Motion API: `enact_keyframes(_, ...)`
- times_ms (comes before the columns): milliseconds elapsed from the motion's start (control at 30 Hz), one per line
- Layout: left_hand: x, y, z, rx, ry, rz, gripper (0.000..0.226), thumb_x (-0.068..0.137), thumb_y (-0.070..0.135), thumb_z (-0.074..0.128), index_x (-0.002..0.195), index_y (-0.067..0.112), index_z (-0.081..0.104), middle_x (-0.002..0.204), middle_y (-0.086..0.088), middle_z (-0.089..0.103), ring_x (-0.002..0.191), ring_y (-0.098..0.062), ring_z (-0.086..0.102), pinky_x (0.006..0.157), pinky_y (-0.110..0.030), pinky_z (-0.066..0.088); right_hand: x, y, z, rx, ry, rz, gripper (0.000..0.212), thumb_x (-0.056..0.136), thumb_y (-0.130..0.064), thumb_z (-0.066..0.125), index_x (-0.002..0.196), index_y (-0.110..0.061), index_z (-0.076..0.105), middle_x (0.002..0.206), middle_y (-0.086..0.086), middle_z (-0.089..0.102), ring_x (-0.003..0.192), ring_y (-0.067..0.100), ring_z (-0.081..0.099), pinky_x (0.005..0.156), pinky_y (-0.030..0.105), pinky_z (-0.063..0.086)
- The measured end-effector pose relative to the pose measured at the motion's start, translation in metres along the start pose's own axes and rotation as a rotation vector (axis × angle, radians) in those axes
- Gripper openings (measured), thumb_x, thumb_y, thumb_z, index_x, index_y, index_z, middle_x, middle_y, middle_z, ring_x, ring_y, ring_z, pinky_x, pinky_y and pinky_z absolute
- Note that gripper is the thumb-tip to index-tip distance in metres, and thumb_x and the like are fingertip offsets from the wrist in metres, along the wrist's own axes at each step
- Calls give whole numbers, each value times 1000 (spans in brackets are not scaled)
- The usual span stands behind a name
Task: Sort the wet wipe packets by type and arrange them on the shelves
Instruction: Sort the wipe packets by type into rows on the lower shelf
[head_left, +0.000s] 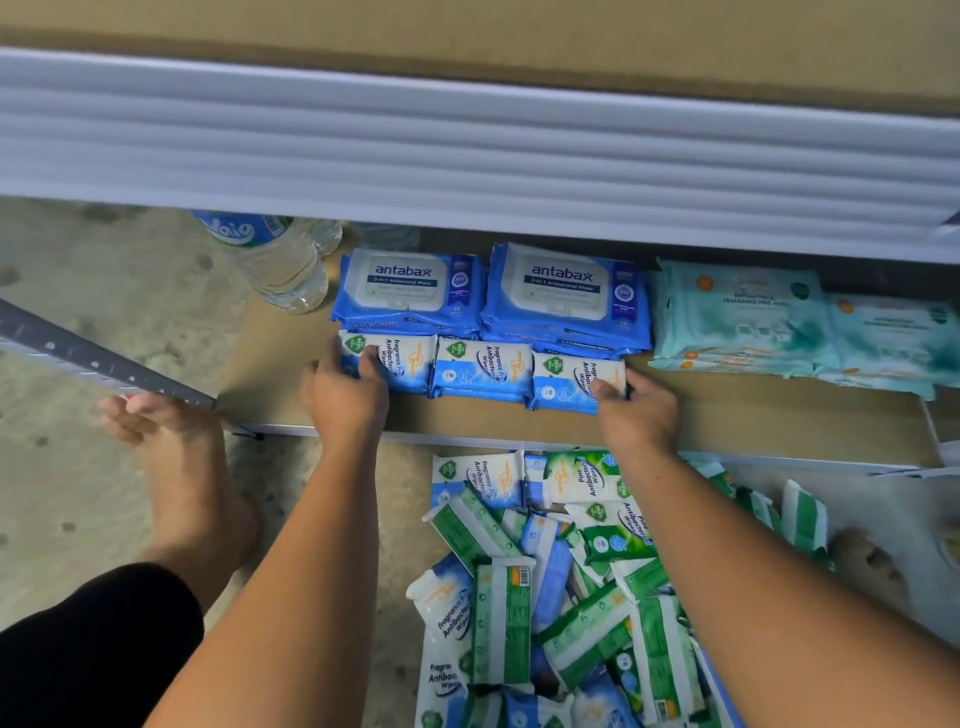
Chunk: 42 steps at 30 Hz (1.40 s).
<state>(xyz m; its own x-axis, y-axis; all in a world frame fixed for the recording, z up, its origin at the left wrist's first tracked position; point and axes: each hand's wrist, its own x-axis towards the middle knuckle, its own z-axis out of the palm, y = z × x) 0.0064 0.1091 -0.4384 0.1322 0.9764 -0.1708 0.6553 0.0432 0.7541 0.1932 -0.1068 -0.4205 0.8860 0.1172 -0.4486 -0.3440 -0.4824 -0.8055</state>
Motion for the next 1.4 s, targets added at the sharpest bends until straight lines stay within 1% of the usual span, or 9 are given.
enact_keyframes(433,1,-3,0,-21,-9,-2,46,98,41,58,139,20,54,109,-6,46,109,-30,56,98,-34,42,1,2,3,-77,51,-5,22,91,-26,73,112,-19,72,95,-5,73,88,19,70,75,31,52)
enact_keyframes(567,-12,1,-5,-70,-10,-67,72,96,51,58,155,18,33,136,-13,40,129,-27,45,109,-31,33,-14,7,-14,-130,127,22,55,92,-47,68,139,-23,56,130,4,65,115,30,64,95,43,52)
enact_keyframes(633,-32,1,-10,-95,20,-91,74,95,49,60,156,20,30,143,-13,32,132,-24,38,105,-25,28,-29,12,-34,-142,161,34,50,96,-42,63,140,-20,54,134,7,61,114,31,61,92,39,50)
enact_keyframes(767,-96,0,-23,-109,19,-128,48,93,35,67,133,16,49,133,-14,41,123,-30,43,100,-33,34,-56,42,-81,-223,139,2,29,97,-14,58,123,-20,66,119,16,65,89,30,64,75,34,52)
enact_keyframes(900,-166,-8,-31,-110,-126,-305,6,92,21,60,93,19,54,102,-11,64,84,-31,62,78,-39,53,-88,64,-131,-258,107,96,43,90,8,48,119,-15,69,101,22,67,57,25,51,51,26,40)
enact_keyframes(1033,-226,-7,-45,-132,-296,-270,11,93,10,54,85,18,55,82,-7,66,61,-24,58,63,-40,54,-122,82,-167,-297,35,96,38,92,4,56,122,-16,68,110,19,64,54,22,52,46,25,42)
enact_keyframes(1200,-273,-5,-54,3,-431,-186,12,94,23,59,105,22,62,105,-2,68,82,-23,67,76,-40,58,-148,95,-190,-439,-46,96,30,94,-12,63,124,-13,66,127,15,65,84,28,65,75,32,53)
enact_keyframes(1300,-282,-7,-52,158,-518,-148,47,89,29,64,134,20,55,128,-10,57,114,-28,58,99,-40,48,-159,97,-195,-488,-84,89,32,94,-15,63,127,-13,64,113,11,66,67,12,58,55,21,43)
enact_keyframes(1400,-284,-6,-54,281,-498,-133,60,89,36,64,144,22,45,140,-11,47,129,-31,45,106,-39,39,-162,100,-193,-555,-95,76,38,95,-24,62,133,-19,59,130,12,59,79,17,58,66,25,45)
